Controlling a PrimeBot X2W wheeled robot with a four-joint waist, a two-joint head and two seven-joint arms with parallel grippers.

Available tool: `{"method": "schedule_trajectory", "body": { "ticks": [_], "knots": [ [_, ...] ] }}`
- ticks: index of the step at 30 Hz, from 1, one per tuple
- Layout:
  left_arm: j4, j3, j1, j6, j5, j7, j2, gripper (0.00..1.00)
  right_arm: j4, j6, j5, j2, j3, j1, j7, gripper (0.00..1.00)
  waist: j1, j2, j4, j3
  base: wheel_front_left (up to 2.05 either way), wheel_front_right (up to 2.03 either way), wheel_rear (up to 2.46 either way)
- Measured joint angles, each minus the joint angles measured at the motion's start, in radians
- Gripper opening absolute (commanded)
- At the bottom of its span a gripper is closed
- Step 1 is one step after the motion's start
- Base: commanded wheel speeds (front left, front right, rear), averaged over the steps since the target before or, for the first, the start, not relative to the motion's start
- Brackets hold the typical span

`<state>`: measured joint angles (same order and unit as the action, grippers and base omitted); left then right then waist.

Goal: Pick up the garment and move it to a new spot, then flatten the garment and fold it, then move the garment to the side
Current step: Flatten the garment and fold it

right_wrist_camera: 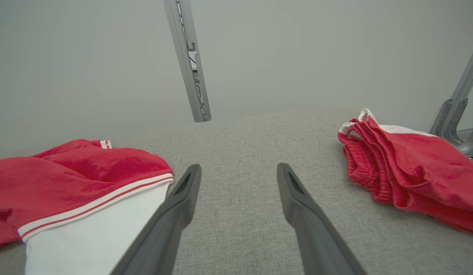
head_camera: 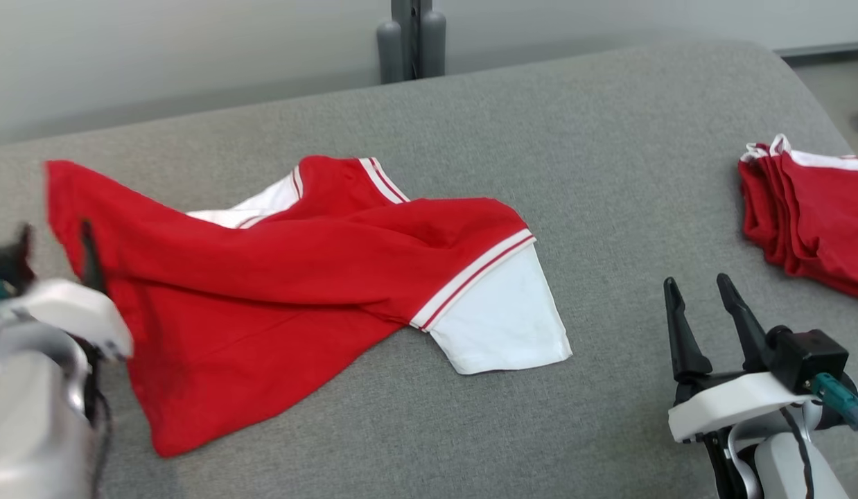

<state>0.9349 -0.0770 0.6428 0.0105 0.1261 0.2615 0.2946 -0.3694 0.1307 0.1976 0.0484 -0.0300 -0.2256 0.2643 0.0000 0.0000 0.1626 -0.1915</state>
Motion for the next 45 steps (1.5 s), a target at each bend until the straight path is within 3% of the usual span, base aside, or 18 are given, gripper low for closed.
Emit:
{"method": "schedule_trajectory", "body": {
  "ticks": [5,14,20,30,45],
  "knots": [
    [-0.108,-0.004,-0.170,-0.019,0.011,0.000,-0.106,1.00,-0.007,0.000,-0.009,0.000,-0.014,0.029,0.000,1.00,0.0000,0.0000,-0.024,0.056,0.00,0.00,0.00],
    [-0.360,-0.004,-0.488,-0.060,0.004,0.000,-0.223,1.00,-0.024,0.000,-0.022,0.000,-0.041,0.072,0.000,1.00,0.0000,0.0000,-0.085,0.157,0.00,0.00,0.00],
    [-0.494,0.006,-0.630,-0.100,0.007,0.000,-0.242,1.00,-0.042,0.000,-0.037,0.000,-0.057,0.093,0.000,1.00,0.0000,0.0000,-0.113,0.192,0.00,0.00,0.00],
    [-0.594,0.034,-0.737,-0.103,-0.002,0.000,-0.245,1.00,-0.058,0.000,-0.060,0.000,-0.067,0.117,0.000,1.00,0.0000,0.0000,-0.126,0.219,0.00,0.00,0.00],
    [-0.543,0.084,-0.664,-0.086,0.055,0.000,-0.246,1.00,-0.129,0.000,-0.084,0.000,-0.100,0.079,0.000,1.00,0.0000,0.0000,-0.135,0.131,0.00,0.00,0.00]
  ]
}}
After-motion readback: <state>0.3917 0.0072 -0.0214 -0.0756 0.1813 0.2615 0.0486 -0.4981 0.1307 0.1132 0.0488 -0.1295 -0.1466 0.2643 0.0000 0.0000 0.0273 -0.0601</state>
